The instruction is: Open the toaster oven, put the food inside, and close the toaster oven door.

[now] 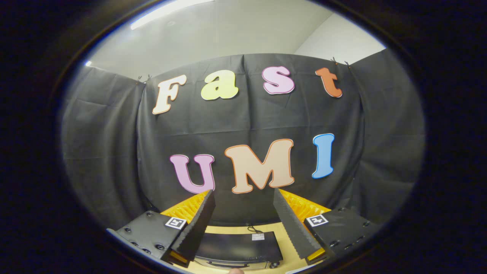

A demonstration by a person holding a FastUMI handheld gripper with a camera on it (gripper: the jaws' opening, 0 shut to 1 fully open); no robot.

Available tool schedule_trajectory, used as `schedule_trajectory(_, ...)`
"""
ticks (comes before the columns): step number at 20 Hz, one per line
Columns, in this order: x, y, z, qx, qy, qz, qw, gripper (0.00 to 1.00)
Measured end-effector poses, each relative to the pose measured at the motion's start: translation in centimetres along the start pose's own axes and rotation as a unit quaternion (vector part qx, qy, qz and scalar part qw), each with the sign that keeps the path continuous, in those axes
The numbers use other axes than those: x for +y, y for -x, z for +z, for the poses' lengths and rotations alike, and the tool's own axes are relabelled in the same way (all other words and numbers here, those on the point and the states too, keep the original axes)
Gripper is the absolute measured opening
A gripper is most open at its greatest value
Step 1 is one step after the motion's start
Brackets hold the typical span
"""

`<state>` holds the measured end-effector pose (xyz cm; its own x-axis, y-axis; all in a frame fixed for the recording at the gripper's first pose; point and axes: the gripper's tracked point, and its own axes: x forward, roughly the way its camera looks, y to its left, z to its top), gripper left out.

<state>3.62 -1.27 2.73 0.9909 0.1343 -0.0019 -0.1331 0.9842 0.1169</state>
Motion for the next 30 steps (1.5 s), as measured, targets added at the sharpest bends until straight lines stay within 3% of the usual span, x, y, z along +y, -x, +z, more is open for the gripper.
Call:
schedule_trajectory(17, -7.9, -1.3, 1.3, -0.041, 0.017, -0.030, 0.999, 0.98)
schedule_trajectory(27, -20.4, -0.9, -1.0, -0.106, 0.047, -0.084, 0.990, 0.98)
schedule_trajectory(30, -25.7, -0.3, -3.1, -0.121, 0.087, -0.132, 0.980, 0.98)
